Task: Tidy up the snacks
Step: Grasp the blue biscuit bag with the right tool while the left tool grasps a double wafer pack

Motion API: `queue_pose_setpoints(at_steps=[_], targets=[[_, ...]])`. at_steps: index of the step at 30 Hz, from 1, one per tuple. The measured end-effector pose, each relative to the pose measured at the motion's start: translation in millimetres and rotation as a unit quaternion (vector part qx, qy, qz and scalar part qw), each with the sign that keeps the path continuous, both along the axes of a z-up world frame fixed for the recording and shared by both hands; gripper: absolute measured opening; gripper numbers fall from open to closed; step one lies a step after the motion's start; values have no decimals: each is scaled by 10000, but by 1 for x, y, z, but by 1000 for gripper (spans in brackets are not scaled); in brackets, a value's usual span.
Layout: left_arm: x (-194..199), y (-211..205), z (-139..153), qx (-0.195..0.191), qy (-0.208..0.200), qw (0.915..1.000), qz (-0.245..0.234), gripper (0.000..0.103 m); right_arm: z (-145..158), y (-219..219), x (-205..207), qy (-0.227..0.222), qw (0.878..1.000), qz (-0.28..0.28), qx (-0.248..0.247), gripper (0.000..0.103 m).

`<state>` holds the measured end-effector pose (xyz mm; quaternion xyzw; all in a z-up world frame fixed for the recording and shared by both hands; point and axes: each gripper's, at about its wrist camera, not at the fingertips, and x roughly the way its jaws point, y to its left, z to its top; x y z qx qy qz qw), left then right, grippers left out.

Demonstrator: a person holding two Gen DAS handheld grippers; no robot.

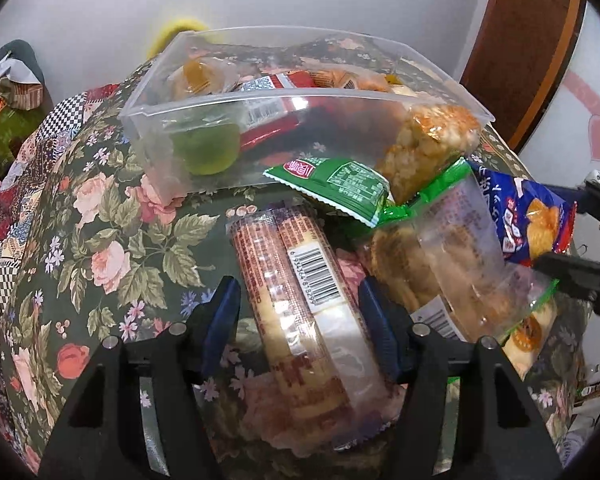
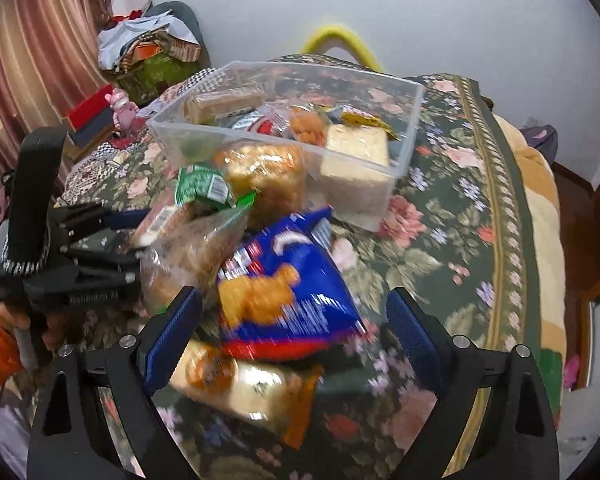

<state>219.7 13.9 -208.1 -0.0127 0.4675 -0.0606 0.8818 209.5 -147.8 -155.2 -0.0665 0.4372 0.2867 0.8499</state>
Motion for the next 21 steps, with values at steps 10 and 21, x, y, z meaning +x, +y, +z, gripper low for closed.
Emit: queue_pose_setpoints(at_steps=[10,21], targets=[[-17,21,1,-14,-172,9997,165,45,-23,12,19,389,9992,-91,11,69],[-33,24,33,-21,-501,9986,182,45,-15,-3,2,281,9995,-158,44,62]])
